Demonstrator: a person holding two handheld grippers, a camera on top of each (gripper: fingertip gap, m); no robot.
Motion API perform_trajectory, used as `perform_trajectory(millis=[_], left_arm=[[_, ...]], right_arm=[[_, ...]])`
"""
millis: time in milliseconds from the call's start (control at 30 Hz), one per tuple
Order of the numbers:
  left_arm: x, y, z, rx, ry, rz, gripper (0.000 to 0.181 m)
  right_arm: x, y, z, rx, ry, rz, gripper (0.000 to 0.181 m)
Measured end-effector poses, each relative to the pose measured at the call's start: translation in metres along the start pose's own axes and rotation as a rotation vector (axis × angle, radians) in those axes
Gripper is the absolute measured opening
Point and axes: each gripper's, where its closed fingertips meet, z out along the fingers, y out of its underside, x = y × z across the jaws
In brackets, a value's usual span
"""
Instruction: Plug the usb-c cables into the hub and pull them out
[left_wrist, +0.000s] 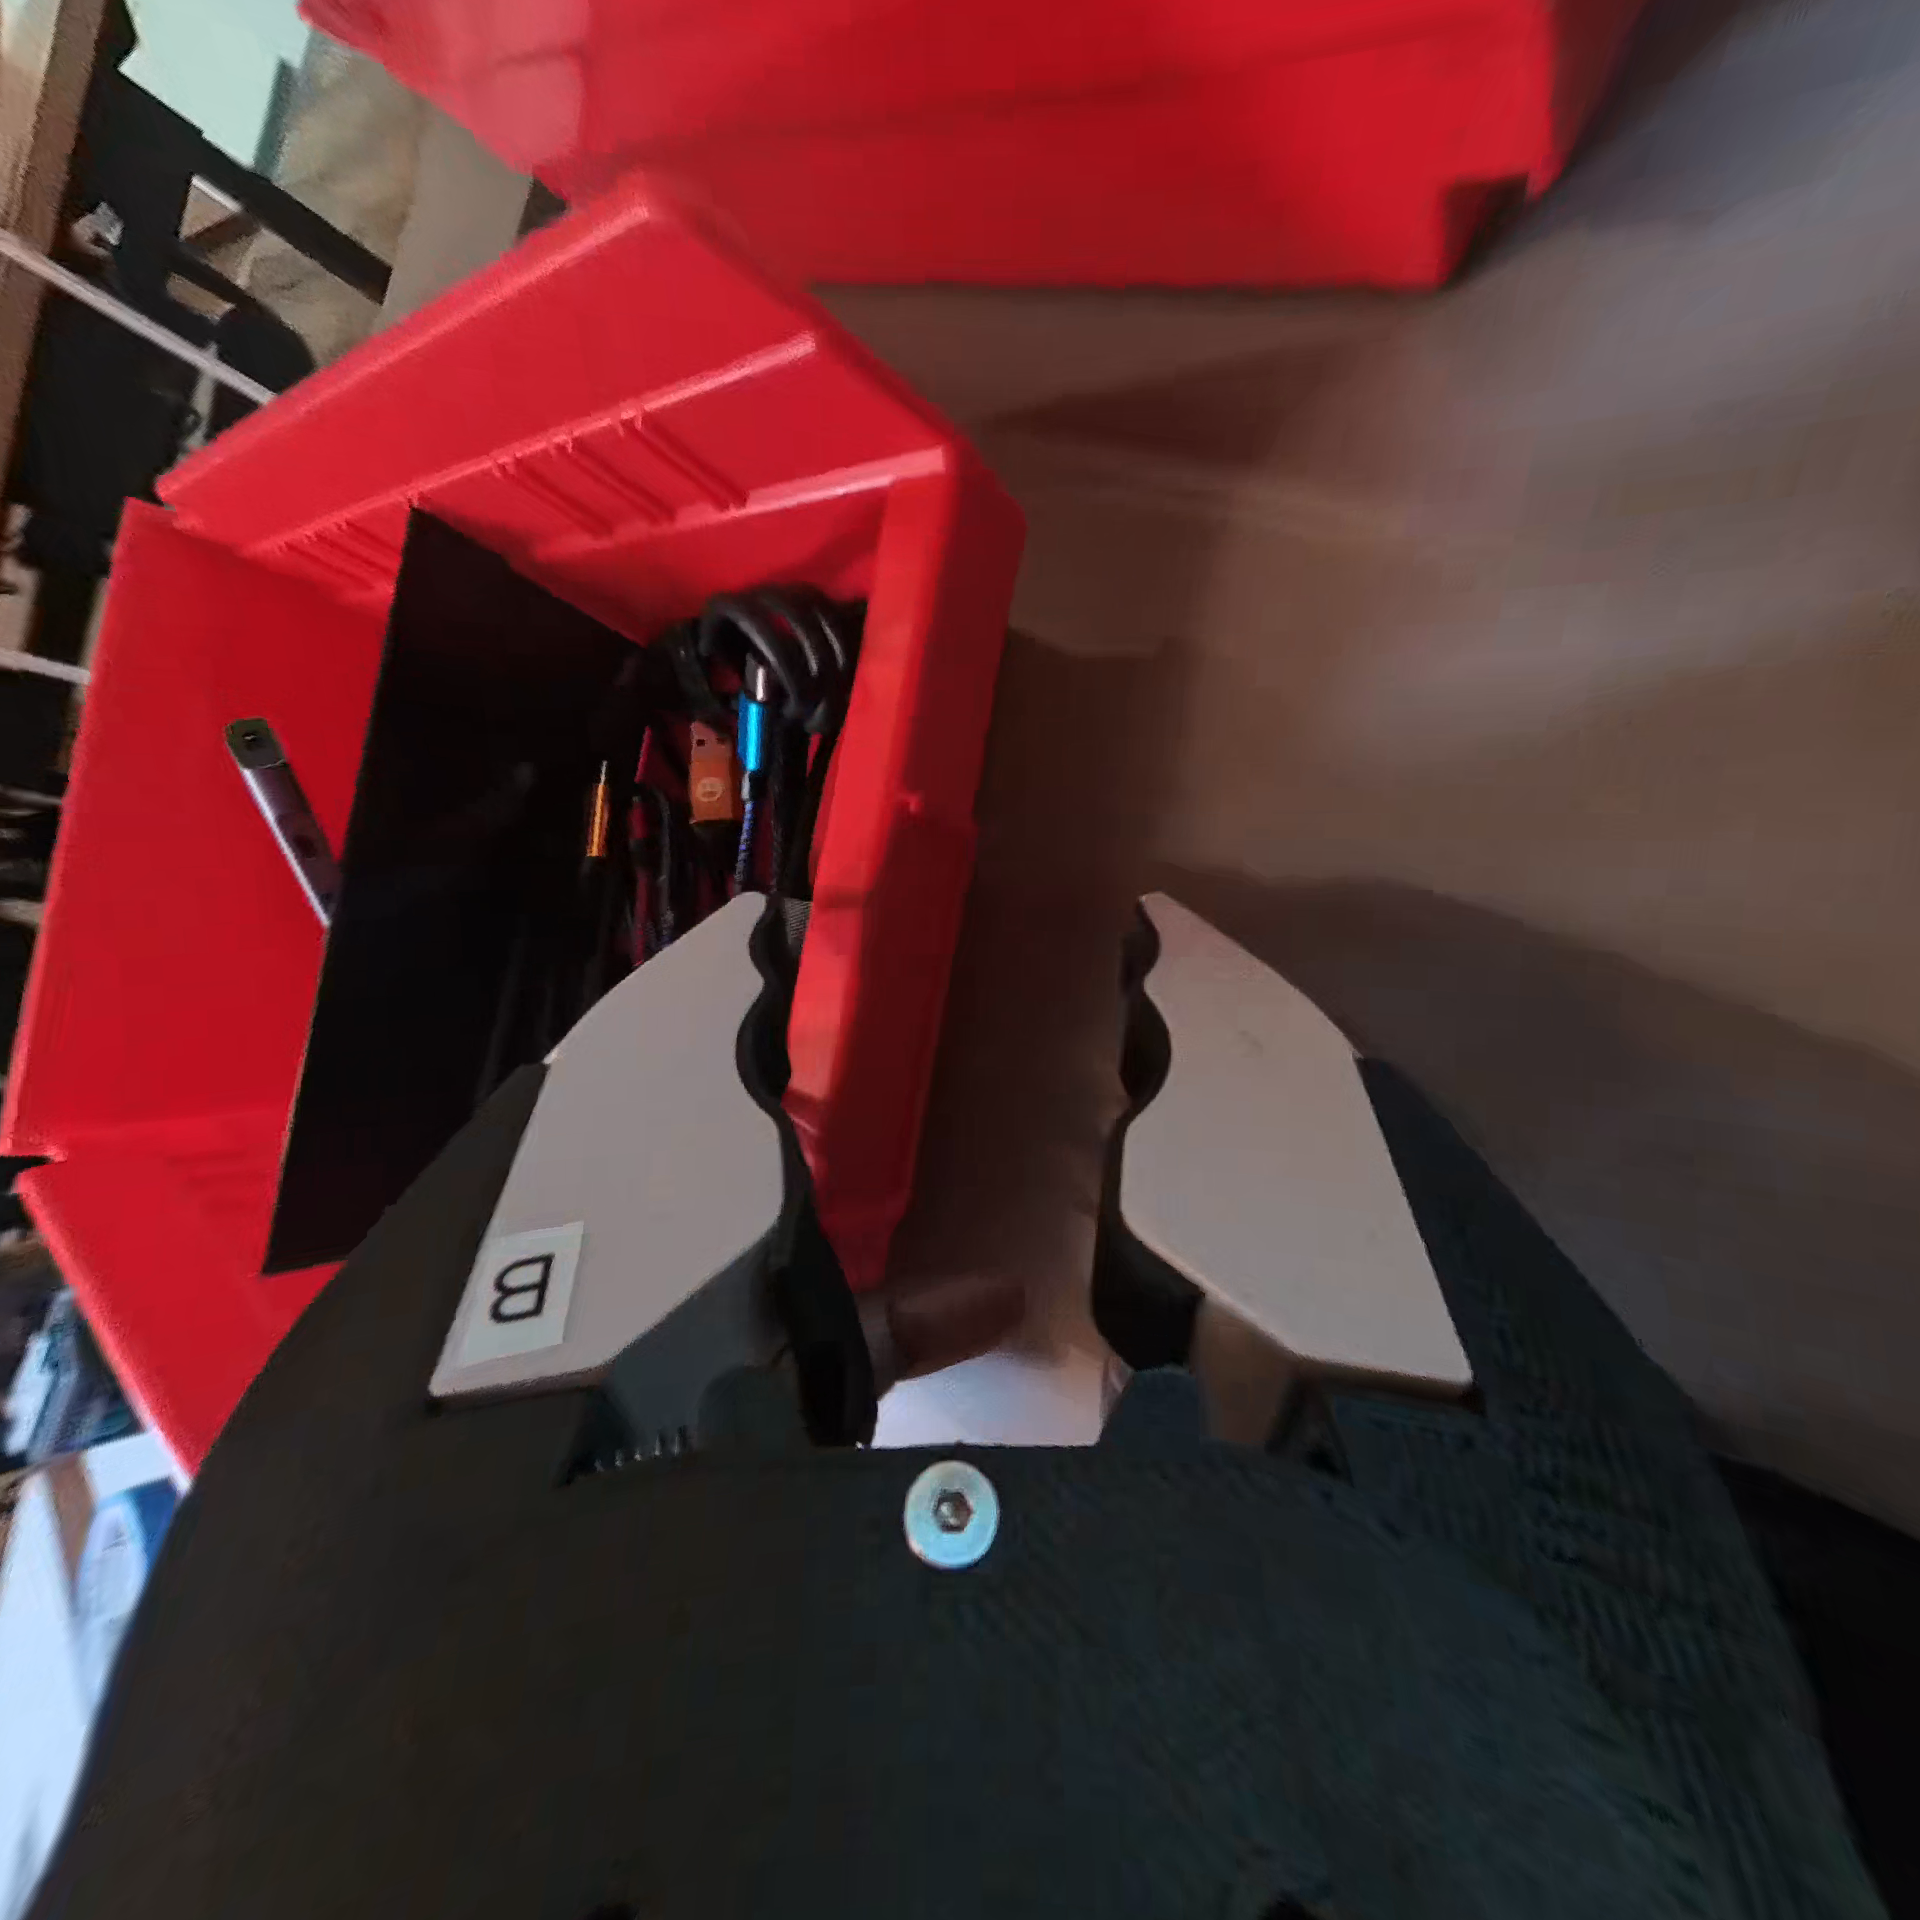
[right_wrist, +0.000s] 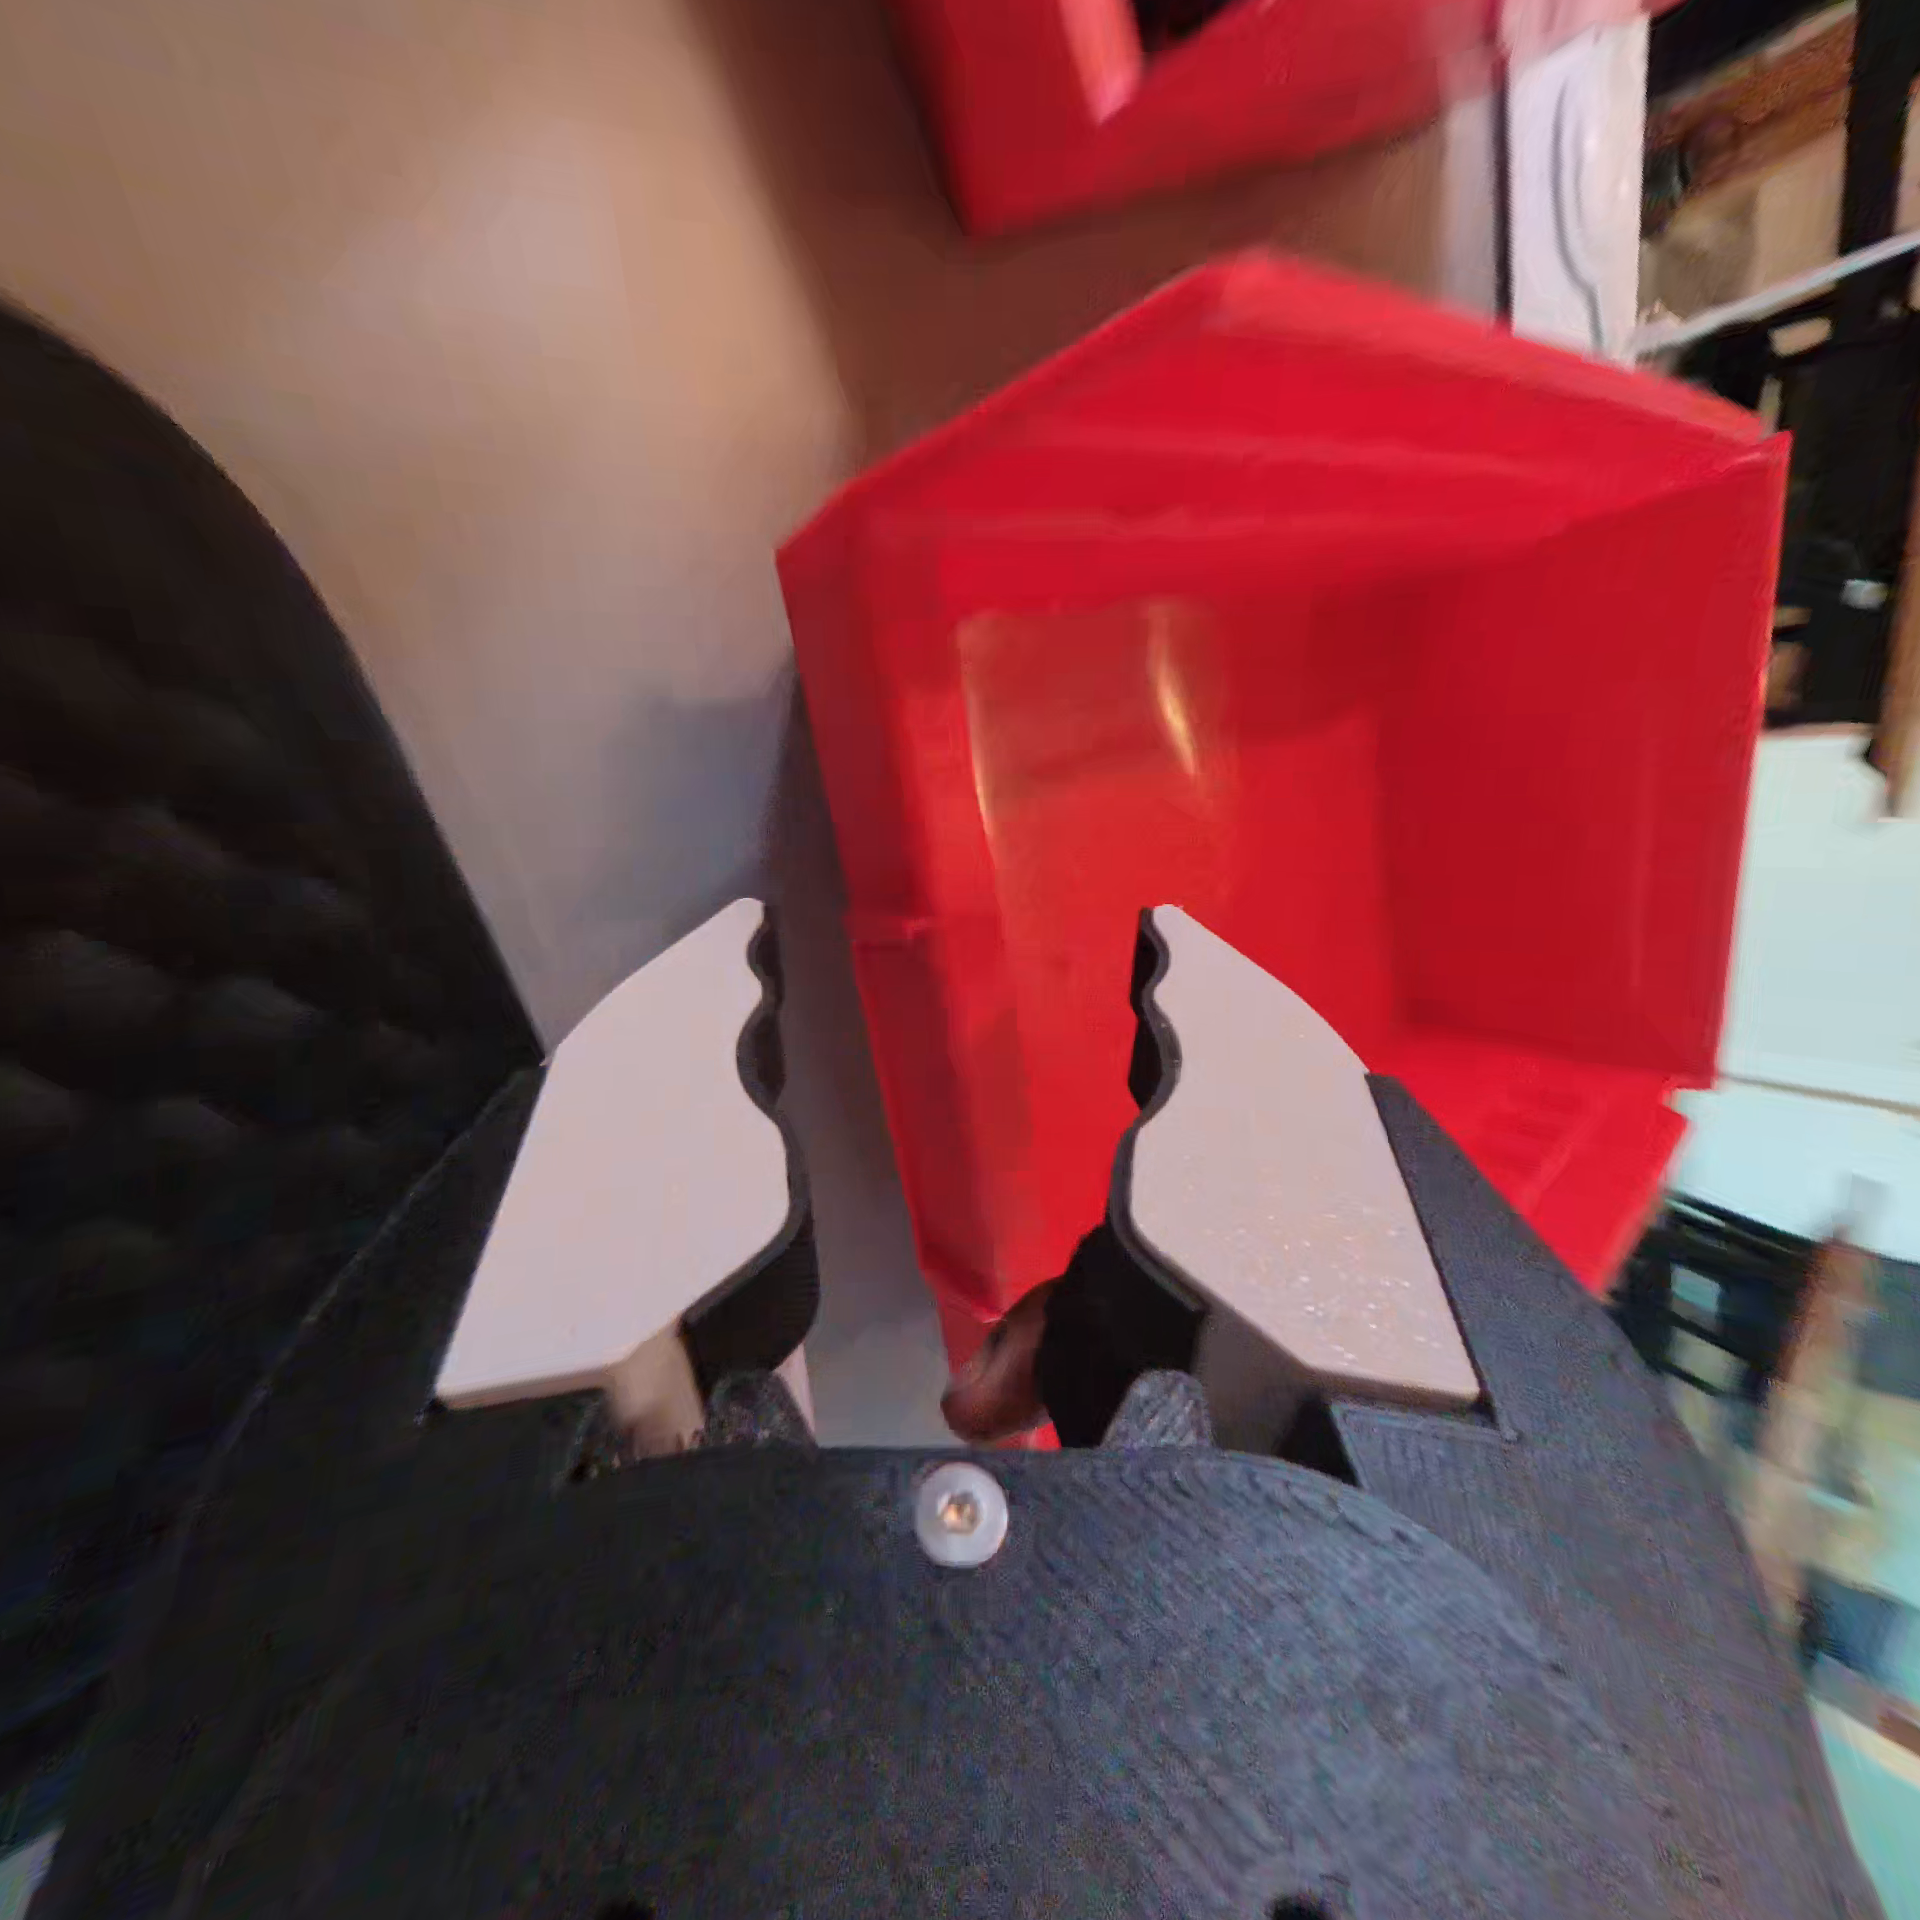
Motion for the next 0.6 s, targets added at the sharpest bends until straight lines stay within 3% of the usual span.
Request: perform_trajectory(millis=[100, 167, 333, 433, 600], left_arm=[[-0.006, 0.004, 0.008, -0.033, -0.030, 0.057, 0.047], [-0.016, 0.010, 0.011, -0.079, -0.067, 0.117, 0.033], [-0.031, 0.046, 0.017, -0.282, -0.076, 0.250, 0.038], [-0.040, 0.052, 0.018, -0.264, -0.104, 0.325, 0.033], [-0.043, 0.078, -0.001, -0.312, -0.131, 0.297, 0.034]], right_arm=[[0.006, 0.022, 0.017, -0.172, 0.164, -0.195, 0.045], [0.004, 0.027, 0.023, -0.207, 0.185, -0.230, 0.037], [0.004, 0.029, 0.024, -0.221, 0.201, -0.197, 0.037], [0.005, 0.031, 0.024, -0.224, 0.192, -0.174, 0.036], [0.011, 0.051, 0.020, -0.284, 0.178, -0.079, 0.035]])
